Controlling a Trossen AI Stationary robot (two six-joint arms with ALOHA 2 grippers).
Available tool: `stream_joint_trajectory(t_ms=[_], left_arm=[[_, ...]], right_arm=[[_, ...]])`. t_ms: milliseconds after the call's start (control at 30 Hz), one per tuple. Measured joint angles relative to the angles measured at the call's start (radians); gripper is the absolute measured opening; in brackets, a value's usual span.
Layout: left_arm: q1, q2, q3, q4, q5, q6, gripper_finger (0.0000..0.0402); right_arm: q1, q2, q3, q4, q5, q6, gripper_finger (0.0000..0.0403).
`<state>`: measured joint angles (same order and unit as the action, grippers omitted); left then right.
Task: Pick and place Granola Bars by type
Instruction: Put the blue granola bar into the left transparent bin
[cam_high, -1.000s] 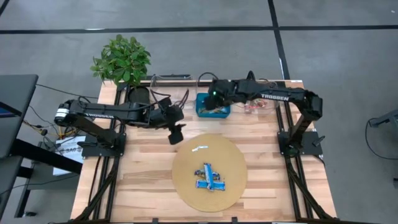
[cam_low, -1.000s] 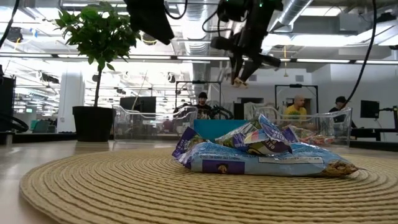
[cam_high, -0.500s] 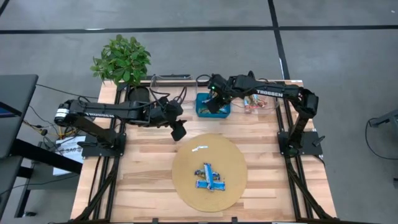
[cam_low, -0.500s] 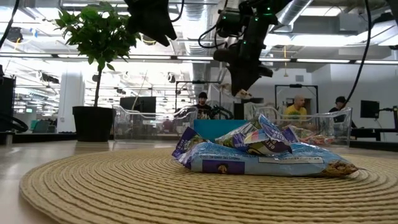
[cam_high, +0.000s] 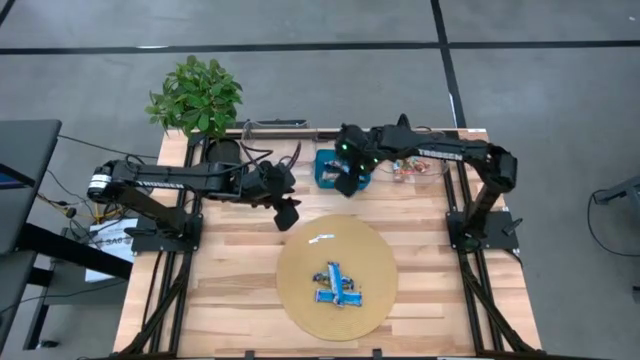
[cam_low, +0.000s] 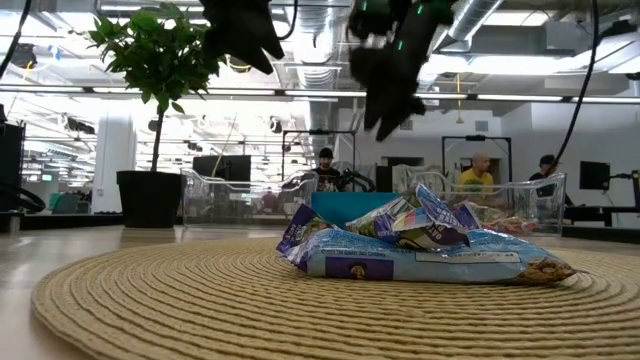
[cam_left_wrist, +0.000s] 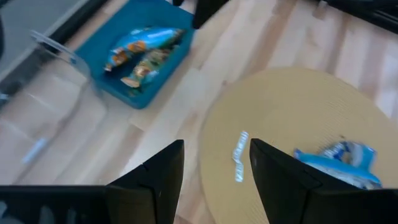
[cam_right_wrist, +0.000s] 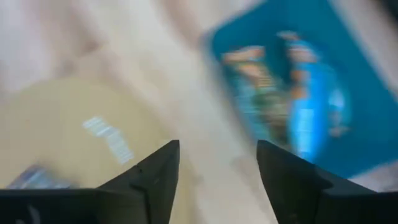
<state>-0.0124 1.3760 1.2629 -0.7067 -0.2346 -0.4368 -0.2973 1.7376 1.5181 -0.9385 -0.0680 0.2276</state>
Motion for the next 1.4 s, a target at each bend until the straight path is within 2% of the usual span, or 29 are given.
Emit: stream_joint_trajectory(t_ms=[67, 300, 400, 533, 700, 833, 967, 1200, 1400], left_arm=[[-0.002, 0.0, 0.0, -0.002, 0.039, 0.004, 0.0176], [-0.056, 0.0, 0.0, 0.009, 0.122, 0.048, 0.0176], [-0.096, 0.0, 0.0, 0.027, 0.173, 0.054, 0.0176], [-0.163, 0.0, 0.0, 0.042, 0.177, 0.038, 0.0176], [-0.248, 0.04, 0.001, 0.073, 0.185, -0.027, 0.0176], [-0.299, 0.098, 0.001, 0.073, 0.196, -0.099, 0.0176], [-0.337, 0.145, 0.0, 0.063, 0.214, -0.132, 0.0176], [-0.386, 0.164, 0.0, 0.003, 0.284, -0.091, 0.0176], [-0.415, 0.163, 0.0, -0.093, 0.291, -0.048, 0.0176]], right_arm=[[0.058, -0.04, 0.0, -0.007, -0.04, -0.037, 0.0211], [0.325, -0.197, -0.06, -0.01, -0.043, -0.046, 0.0214], [0.432, -0.25, -0.123, 0.011, -0.042, 0.027, 0.0214], [0.563, -0.287, -0.204, 0.05, -0.038, 0.176, 0.0214], [0.693, -0.236, -0.238, 0.111, -0.007, 0.383, 0.021], [0.748, -0.144, -0.238, 0.215, 0.015, 0.565, 0.0203], [0.756, -0.042, -0.238, 0.31, 0.015, 0.755, 0.0197], [0.746, 0.095, -0.237, 0.41, 0.089, 0.993, 0.0194], [0.74, 0.194, -0.232, 0.507, 0.07, 1.113, 0.0191]])
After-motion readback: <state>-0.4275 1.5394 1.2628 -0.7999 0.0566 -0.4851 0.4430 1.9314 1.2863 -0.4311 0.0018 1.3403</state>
